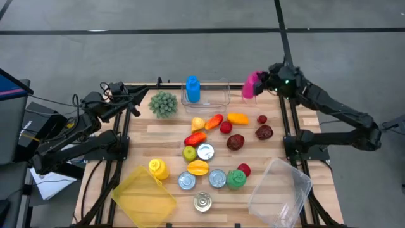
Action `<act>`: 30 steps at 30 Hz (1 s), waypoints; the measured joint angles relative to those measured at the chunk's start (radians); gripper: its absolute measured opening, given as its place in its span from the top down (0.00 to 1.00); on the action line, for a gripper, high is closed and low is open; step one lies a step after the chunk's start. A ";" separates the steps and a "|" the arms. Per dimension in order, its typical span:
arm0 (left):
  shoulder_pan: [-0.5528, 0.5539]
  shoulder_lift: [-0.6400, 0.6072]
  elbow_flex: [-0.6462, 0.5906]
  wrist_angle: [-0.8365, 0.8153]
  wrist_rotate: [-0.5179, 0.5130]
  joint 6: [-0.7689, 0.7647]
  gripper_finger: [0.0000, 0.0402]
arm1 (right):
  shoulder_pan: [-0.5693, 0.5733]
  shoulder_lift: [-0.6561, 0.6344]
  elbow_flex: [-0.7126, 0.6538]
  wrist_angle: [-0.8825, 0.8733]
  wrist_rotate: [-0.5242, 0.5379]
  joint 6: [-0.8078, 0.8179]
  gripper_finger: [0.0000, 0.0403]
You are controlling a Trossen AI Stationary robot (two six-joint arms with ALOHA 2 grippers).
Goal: Pick & Place Food Item
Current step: Put the pink water bottle into the transparent bin
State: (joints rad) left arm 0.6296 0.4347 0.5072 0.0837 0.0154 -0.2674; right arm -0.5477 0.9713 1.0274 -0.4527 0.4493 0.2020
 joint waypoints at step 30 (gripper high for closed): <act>0.000 0.000 0.000 0.003 -0.008 0.000 0.81 | 0.076 0.683 0.353 0.293 -0.117 -0.067 0.88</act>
State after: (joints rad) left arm 0.6296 0.4346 0.5072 0.0864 0.0075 -0.2672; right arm -0.4717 1.6538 1.3808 -0.1595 0.3323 0.1353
